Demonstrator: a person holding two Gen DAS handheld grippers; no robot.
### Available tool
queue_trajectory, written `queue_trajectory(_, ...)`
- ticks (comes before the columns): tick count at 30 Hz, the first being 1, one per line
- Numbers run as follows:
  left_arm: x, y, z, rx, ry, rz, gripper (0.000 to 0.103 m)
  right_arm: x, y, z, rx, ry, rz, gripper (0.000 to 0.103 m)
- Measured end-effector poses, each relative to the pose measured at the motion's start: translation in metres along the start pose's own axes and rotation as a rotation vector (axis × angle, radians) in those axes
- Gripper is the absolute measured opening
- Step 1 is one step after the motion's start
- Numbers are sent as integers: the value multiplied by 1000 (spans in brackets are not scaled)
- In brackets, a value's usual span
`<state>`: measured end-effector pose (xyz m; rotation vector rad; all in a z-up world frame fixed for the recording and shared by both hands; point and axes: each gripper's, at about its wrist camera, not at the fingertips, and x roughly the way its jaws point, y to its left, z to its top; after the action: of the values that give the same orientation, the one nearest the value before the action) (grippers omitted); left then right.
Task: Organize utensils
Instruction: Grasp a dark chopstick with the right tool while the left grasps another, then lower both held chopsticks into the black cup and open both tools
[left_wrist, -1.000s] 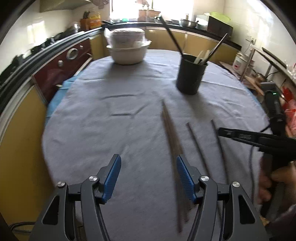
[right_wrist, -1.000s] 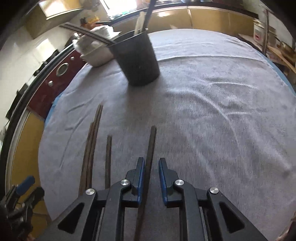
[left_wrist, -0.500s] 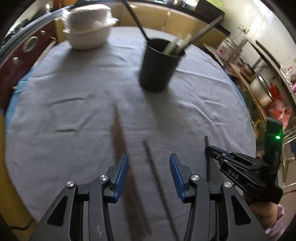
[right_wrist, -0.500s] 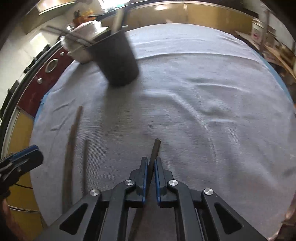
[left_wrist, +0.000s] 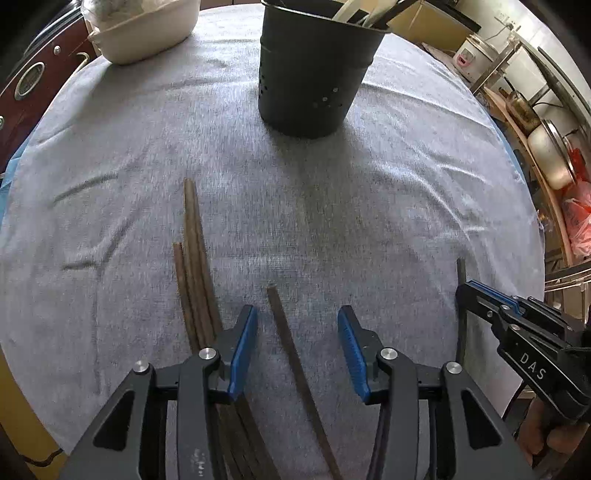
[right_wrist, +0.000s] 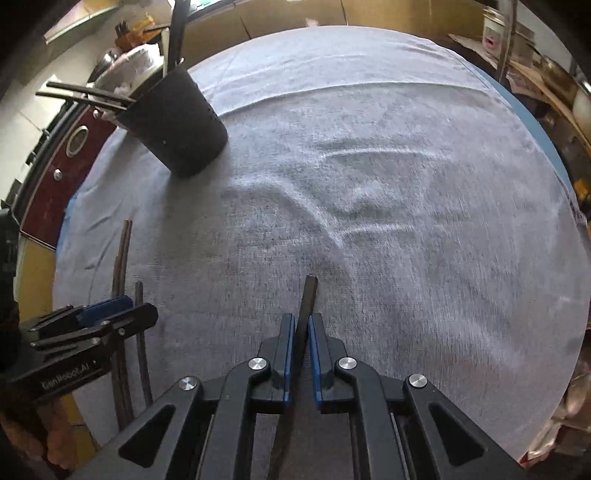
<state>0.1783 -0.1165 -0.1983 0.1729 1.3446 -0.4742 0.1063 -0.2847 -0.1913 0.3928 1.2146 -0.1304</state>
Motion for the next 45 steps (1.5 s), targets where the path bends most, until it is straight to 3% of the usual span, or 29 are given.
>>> queue_trajectory(4, -1, 1, 0, 29, -34, 7, 9, 4, 8, 7, -48, -8, -20, 11)
queue_trajectory(8, -3, 10, -2, -17, -53, -61, 6, 4, 12, 6, -62, -23, -16, 8)
queue_trajectory(11, -21, 16, -11, -21, -110, -74, 5, -14, 10, 1, -56, -83, 44, 7)
queue_trajectory(24, -188, 12, -3, 29, -553, -143, 5, -140, 46, 2, -140, -535, 195, 6)
queue_trajectory(32, -244, 18, 34, 13, -726, -120, 5, -188, 67, 38, -108, -763, 229, 6)
queue_trajectory(39, -286, 8, 67, 52, -826, -99, 5, -230, 93, 80, -126, -881, 220, 6)
queue_trajectory(45, -304, 1, 98, 59, -919, -88, 5, -241, 118, 115, -149, -948, 165, 6)
